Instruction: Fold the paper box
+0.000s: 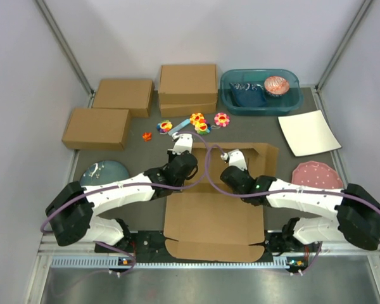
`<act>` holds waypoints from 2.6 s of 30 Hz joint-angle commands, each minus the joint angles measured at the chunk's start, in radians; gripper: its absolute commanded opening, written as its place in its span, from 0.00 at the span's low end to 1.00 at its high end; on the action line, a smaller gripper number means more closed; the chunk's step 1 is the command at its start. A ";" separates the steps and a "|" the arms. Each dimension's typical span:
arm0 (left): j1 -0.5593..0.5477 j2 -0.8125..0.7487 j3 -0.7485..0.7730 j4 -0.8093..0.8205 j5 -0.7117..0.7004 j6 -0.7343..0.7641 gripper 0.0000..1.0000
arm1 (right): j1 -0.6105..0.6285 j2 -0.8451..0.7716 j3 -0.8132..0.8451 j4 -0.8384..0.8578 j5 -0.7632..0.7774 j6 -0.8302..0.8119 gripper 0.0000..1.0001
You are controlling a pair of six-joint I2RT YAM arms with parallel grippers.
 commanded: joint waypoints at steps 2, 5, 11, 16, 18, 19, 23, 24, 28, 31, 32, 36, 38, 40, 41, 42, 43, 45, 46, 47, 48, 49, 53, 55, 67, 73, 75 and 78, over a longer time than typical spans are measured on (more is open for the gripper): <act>0.003 0.041 -0.030 -0.165 0.008 0.041 0.00 | 0.069 0.057 0.111 -0.087 0.121 -0.012 0.28; 0.003 0.039 -0.030 -0.165 0.008 0.041 0.00 | 0.070 -0.025 0.145 -0.137 0.158 0.016 0.58; 0.003 0.041 -0.030 -0.165 0.012 0.041 0.00 | 0.064 -0.238 0.218 -0.206 0.225 0.022 0.74; 0.003 0.032 -0.036 -0.162 0.010 0.040 0.00 | -0.034 -0.367 0.180 -0.281 0.291 0.077 0.73; 0.003 0.027 -0.039 -0.160 0.010 0.038 0.00 | -0.202 -0.430 0.145 -0.295 0.191 0.130 0.73; 0.003 0.024 -0.041 -0.158 0.010 0.038 0.00 | -0.265 -0.444 0.105 -0.296 0.147 0.147 0.72; 0.003 0.004 -0.054 -0.151 0.016 0.041 0.00 | -0.424 -0.466 0.032 -0.259 0.021 0.174 0.72; 0.003 0.001 -0.056 -0.149 0.018 0.041 0.00 | -0.437 -0.458 0.024 -0.247 0.006 0.177 0.72; 0.003 -0.001 -0.059 -0.149 0.019 0.043 0.00 | -0.470 -0.402 -0.002 -0.209 -0.025 0.193 0.73; 0.003 -0.004 -0.061 -0.148 0.022 0.044 0.00 | -0.477 -0.366 -0.018 -0.155 -0.031 0.195 0.71; 0.003 -0.007 -0.062 -0.146 0.024 0.045 0.00 | -0.476 -0.354 -0.021 -0.143 -0.032 0.194 0.69; 0.003 -0.008 -0.064 -0.143 0.025 0.048 0.00 | -0.477 -0.369 -0.030 -0.092 -0.072 0.172 0.39; 0.003 -0.007 -0.064 -0.143 0.025 0.048 0.00 | -0.477 -0.394 -0.041 -0.072 -0.089 0.160 0.30; 0.003 -0.008 -0.064 -0.142 0.022 0.046 0.00 | -0.477 -0.426 -0.044 -0.069 -0.118 0.152 0.21; 0.003 -0.005 -0.064 -0.142 0.016 0.043 0.00 | -0.476 -0.432 -0.045 -0.065 -0.128 0.149 0.18; 0.003 -0.005 -0.064 -0.139 0.012 0.043 0.00 | -0.476 -0.440 -0.044 -0.066 -0.152 0.149 0.13; 0.003 -0.004 -0.064 -0.134 0.008 0.041 0.00 | -0.477 -0.449 -0.045 -0.065 -0.164 0.154 0.11; 0.003 -0.007 -0.068 -0.128 0.002 0.040 0.00 | -0.476 -0.460 -0.047 -0.065 -0.201 0.161 0.06; 0.003 -0.010 -0.071 -0.120 -0.001 0.038 0.00 | -0.476 -0.470 -0.048 -0.066 -0.215 0.164 0.05; 0.003 -0.011 -0.073 -0.120 -0.005 0.037 0.00 | -0.477 -0.477 -0.050 -0.066 -0.226 0.177 0.03; 0.003 -0.013 -0.073 -0.120 -0.017 0.035 0.00 | -0.476 -0.483 -0.050 -0.068 -0.250 0.184 0.00; 0.001 -0.013 -0.073 -0.120 -0.025 0.032 0.00 | -0.474 -0.489 -0.048 -0.066 -0.266 0.195 0.00; -0.002 -0.018 -0.074 -0.119 -0.057 0.028 0.00 | -0.450 -0.495 -0.027 -0.071 -0.299 0.201 0.00; -0.006 -0.013 -0.070 -0.119 -0.077 0.032 0.00 | -0.418 -0.493 -0.012 -0.078 -0.295 0.203 0.00; -0.034 0.035 -0.050 -0.111 -0.116 0.035 0.00 | -0.206 -0.444 0.030 -0.074 -0.234 0.209 0.00; -0.036 0.036 -0.054 -0.102 -0.125 0.026 0.00 | -0.109 -0.376 0.025 -0.040 -0.210 0.180 0.00; -0.036 0.033 -0.057 -0.097 -0.128 0.025 0.00 | -0.092 -0.348 0.028 -0.028 -0.217 0.169 0.00; -0.036 0.028 -0.061 -0.092 -0.131 0.025 0.00 | -0.069 -0.309 0.034 -0.026 -0.207 0.151 0.09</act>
